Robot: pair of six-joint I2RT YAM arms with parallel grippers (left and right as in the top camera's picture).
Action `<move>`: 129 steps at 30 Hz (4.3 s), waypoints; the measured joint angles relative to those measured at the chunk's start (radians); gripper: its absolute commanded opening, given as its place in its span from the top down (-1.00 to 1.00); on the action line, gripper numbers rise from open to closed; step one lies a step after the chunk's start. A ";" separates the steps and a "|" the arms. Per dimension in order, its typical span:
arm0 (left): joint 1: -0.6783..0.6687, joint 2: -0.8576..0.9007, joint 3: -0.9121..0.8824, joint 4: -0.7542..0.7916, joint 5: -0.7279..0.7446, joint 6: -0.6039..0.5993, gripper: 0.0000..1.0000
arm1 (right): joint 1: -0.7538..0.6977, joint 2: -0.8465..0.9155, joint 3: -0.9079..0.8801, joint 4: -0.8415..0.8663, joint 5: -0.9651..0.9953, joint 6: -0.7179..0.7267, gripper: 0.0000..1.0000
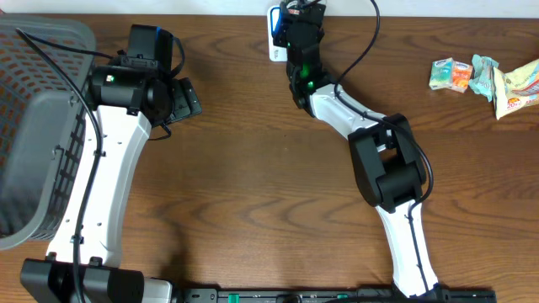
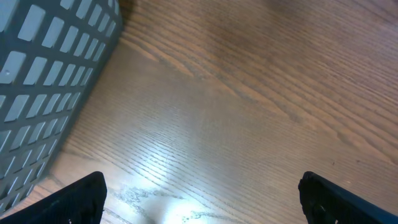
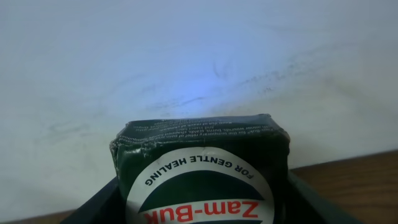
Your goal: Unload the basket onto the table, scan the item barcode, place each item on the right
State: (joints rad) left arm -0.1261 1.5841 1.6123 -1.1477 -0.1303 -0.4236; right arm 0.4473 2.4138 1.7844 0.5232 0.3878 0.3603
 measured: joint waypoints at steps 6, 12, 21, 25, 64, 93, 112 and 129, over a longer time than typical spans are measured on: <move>0.000 0.000 0.000 0.000 0.000 0.000 -0.96 | 0.000 0.001 0.000 -0.023 -0.007 -0.033 -0.15; 0.000 0.000 0.000 0.000 0.000 0.000 -0.95 | -0.005 0.000 0.000 -0.040 0.084 -0.058 -0.22; 0.000 0.000 0.000 0.000 0.000 0.000 -0.96 | -0.182 -0.156 0.000 -0.465 0.345 -0.127 -0.32; 0.000 0.000 0.000 0.000 0.000 0.000 -0.96 | -0.320 -0.237 0.008 -0.673 0.368 -0.133 -0.35; 0.000 0.000 0.000 0.000 0.000 0.000 -0.96 | -0.233 0.040 0.002 -0.465 0.023 0.145 -0.99; 0.000 0.000 0.000 0.000 0.000 0.000 -0.96 | -0.323 0.021 0.016 -0.738 -0.064 0.002 -0.01; 0.000 0.000 0.000 0.000 0.000 0.000 -0.96 | -0.261 -0.028 0.003 -0.451 -0.231 0.002 -0.98; 0.000 0.000 0.000 0.000 0.000 0.000 -0.96 | -0.291 0.108 0.003 -0.374 -0.160 0.011 -0.43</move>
State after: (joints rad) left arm -0.1261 1.5841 1.6123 -1.1477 -0.1303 -0.4236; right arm 0.1562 2.5214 1.7878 0.1493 0.2276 0.3710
